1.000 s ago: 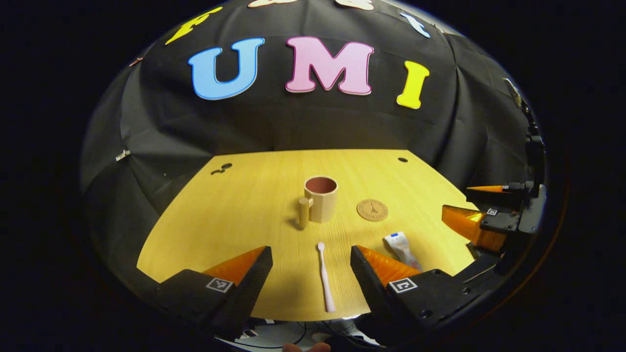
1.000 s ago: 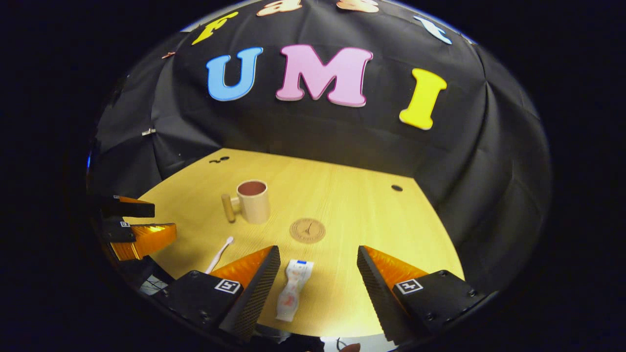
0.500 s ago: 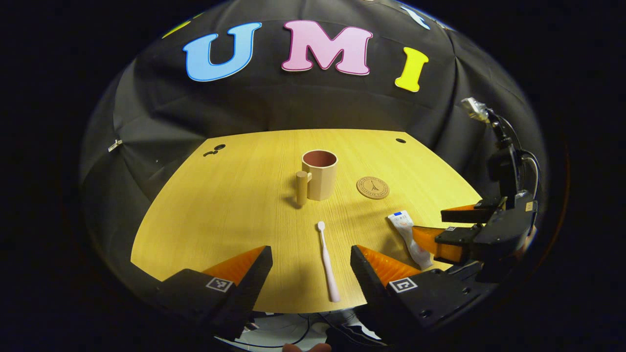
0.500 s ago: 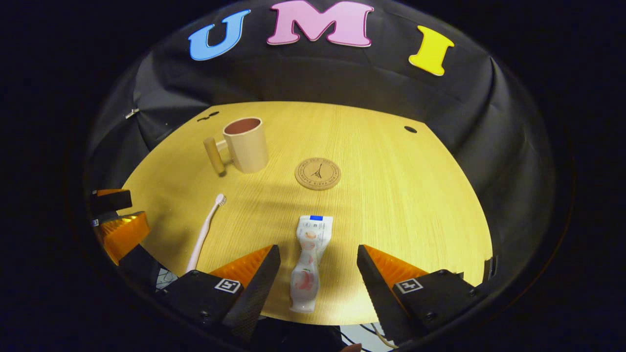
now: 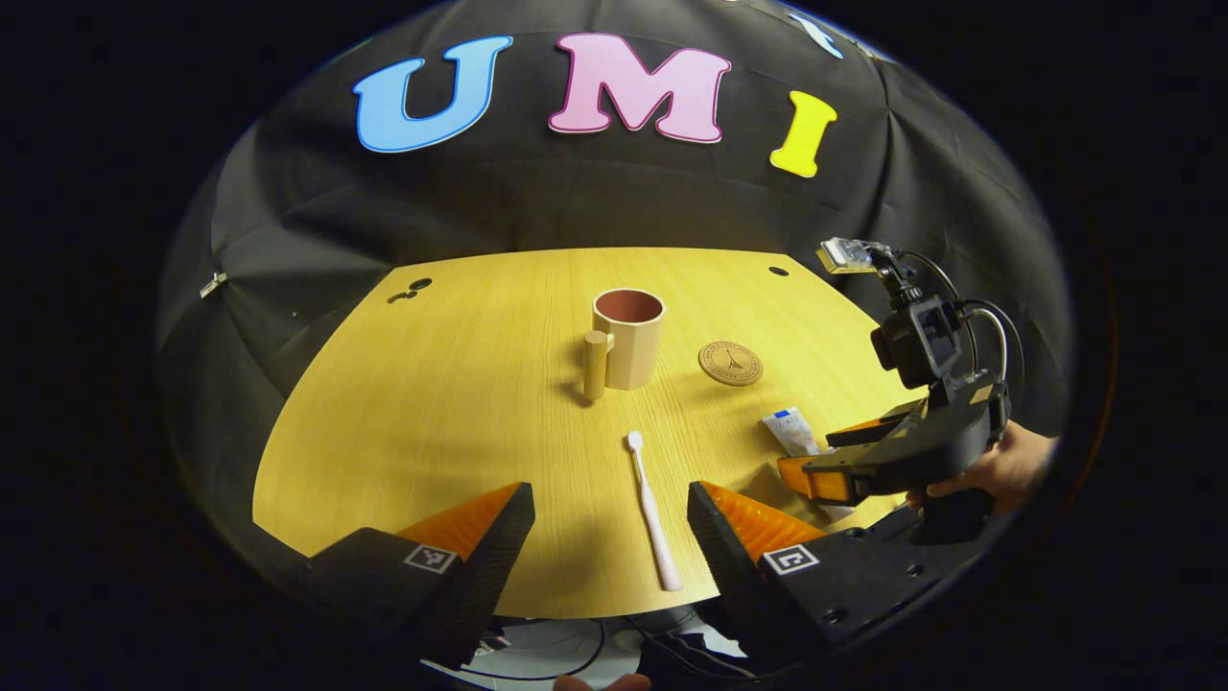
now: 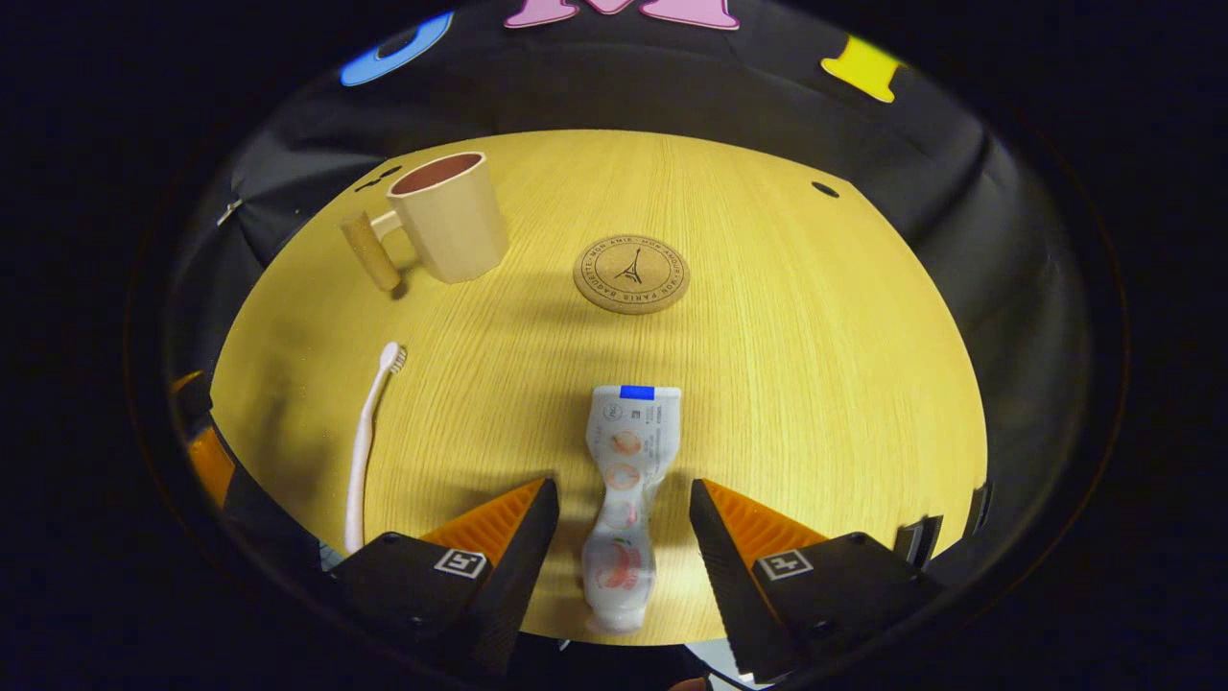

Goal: Put the toothbrush and toothpaste on the desktop into the cup, then pick up the cup and place it on the coaster on the desktop.

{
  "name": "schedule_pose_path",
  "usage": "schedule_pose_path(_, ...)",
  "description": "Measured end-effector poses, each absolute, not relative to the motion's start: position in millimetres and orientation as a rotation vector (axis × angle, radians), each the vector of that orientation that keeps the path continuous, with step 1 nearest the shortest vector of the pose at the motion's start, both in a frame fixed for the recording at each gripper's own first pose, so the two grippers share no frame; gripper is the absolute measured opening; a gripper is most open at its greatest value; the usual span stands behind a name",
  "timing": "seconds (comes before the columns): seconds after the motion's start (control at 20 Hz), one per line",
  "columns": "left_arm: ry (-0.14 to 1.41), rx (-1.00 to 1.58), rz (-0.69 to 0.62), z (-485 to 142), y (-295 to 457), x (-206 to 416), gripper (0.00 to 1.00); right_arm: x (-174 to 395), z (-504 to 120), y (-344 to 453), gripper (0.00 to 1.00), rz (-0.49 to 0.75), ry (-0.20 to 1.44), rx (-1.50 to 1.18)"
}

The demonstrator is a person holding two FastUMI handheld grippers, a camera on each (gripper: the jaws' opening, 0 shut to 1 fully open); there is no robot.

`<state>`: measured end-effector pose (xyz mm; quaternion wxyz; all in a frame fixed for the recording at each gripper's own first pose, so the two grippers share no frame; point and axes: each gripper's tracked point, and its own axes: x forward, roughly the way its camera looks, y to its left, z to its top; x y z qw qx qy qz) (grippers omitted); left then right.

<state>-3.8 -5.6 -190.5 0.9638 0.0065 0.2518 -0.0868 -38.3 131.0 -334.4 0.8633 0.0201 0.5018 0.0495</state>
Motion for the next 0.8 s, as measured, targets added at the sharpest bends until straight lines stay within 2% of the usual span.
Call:
schedule_pose_path(0.15,0.505,0.014,-0.175,-190,-5,-4,1.0,-43,-344,130,0.79,0.096,1.109,0.053)
schedule_pose_path(0.45,0.508,0.005,-0.184,-193,-10,-4,1.0,-37,-345,132,0.61,0.079,1.114,0.114)
schedule_pose_path(0.5,0.508,0.008,-0.187,-195,-14,-2,1.0,-37,-343,131,0.42,0.079,1.103,0.119)
schedule_pose_path(0.55,0.51,0.011,-0.189,-194,-17,-1,1.0,-38,-345,131,0.41,0.08,1.102,0.117)
schedule_pose_path(0.6,0.519,0.016,-0.19,-198,-19,0,1.0,-36,-344,131,0.25,0.077,1.094,0.116)
schedule_pose_path(0.65,0.535,0.021,-0.192,-200,-19,2,1.0,-37,-344,130,0.35,0.067,1.089,0.121)
schedule_pose_path(0.8,0.566,0.043,-0.198,-206,-21,4,1.0,-36,-336,135,0.24,0.065,1.037,0.219)
